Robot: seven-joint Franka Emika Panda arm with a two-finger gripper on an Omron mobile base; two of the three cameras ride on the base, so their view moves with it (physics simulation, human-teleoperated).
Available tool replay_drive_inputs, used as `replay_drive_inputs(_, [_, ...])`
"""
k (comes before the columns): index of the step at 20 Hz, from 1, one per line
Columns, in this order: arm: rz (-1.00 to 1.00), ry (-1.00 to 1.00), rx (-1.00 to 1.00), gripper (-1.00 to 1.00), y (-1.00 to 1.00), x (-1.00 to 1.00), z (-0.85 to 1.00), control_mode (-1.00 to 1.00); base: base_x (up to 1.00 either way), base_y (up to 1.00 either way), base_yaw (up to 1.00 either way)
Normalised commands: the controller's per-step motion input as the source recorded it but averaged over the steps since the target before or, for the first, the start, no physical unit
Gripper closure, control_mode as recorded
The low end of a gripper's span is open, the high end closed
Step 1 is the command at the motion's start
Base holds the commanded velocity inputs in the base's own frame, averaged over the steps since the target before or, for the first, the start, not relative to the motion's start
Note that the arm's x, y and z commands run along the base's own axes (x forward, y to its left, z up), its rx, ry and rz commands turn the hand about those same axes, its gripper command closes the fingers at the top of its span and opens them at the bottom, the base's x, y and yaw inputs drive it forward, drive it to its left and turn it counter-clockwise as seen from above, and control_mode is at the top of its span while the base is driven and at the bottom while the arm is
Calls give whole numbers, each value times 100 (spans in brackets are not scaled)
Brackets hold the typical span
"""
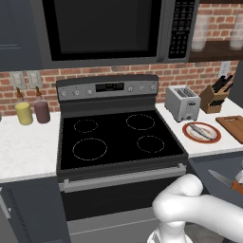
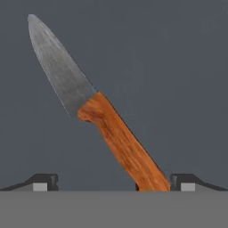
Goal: Pick up the knife from the drawer and place it on the cutting board. Then place the meat from the plate to the cutting board.
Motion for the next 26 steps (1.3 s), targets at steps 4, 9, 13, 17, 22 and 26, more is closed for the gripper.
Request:
replay_drive_inputs(4, [0, 0, 0, -100, 0, 18, -25, -100, 0, 0, 0])
replay_drive_inputs(9, [7, 4, 0, -100, -2, 17, -18, -100, 0, 0, 0])
replay_drive_inputs(13, [14, 2, 0, -100, -16, 0, -3, -100, 0, 0, 0])
replay_drive_inputs(17, [14, 0, 0, -100, -16, -2, 0, -100, 0, 0, 0])
replay_drive_inputs(22, [12, 0, 0, -100, -4, 0, -2, -100, 0, 0, 0])
replay_drive_inputs(26, [6, 0, 0, -100, 0, -3, -16, -100, 0, 0, 0])
